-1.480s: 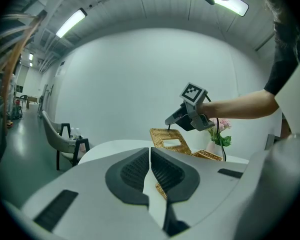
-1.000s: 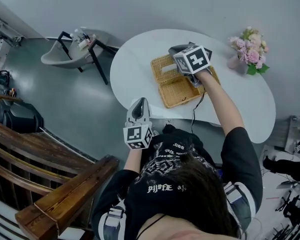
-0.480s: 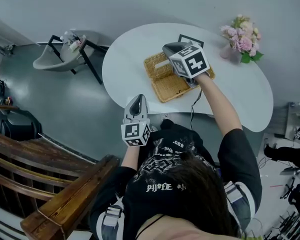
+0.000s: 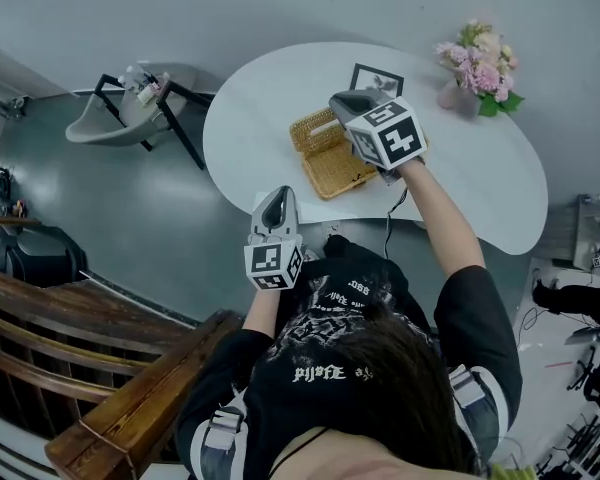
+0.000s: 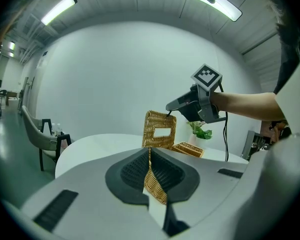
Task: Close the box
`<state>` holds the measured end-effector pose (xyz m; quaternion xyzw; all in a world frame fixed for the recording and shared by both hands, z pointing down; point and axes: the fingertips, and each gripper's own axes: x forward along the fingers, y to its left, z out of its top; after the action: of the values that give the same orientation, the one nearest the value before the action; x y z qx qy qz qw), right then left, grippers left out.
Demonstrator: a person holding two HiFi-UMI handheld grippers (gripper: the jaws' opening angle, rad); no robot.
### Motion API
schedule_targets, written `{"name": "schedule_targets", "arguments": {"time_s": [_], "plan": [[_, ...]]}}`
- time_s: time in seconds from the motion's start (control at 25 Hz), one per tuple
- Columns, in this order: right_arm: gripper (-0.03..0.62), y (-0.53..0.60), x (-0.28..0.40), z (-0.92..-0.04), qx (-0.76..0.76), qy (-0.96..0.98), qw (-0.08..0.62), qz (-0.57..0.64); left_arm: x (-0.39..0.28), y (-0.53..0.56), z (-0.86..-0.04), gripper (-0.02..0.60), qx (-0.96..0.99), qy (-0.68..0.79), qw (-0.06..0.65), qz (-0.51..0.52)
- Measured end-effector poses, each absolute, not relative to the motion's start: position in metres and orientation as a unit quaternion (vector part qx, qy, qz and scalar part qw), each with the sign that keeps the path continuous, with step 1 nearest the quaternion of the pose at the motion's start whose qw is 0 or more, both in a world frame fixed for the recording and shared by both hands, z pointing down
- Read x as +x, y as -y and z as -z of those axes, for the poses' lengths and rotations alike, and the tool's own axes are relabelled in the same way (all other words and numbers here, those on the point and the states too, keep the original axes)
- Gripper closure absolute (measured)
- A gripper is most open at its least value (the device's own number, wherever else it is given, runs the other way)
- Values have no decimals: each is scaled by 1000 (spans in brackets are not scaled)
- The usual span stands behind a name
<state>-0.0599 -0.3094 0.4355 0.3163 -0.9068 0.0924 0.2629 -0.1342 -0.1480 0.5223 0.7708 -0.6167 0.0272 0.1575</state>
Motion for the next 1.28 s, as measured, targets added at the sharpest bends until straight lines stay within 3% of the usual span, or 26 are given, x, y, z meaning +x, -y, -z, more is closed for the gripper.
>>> {"name": "schedule_targets", "arguments": {"time_s": [1.28], "plan": [[556,249,-14,-455,354,896,250,-99,-111,110,-530,552,788,595,155,-37]]}}
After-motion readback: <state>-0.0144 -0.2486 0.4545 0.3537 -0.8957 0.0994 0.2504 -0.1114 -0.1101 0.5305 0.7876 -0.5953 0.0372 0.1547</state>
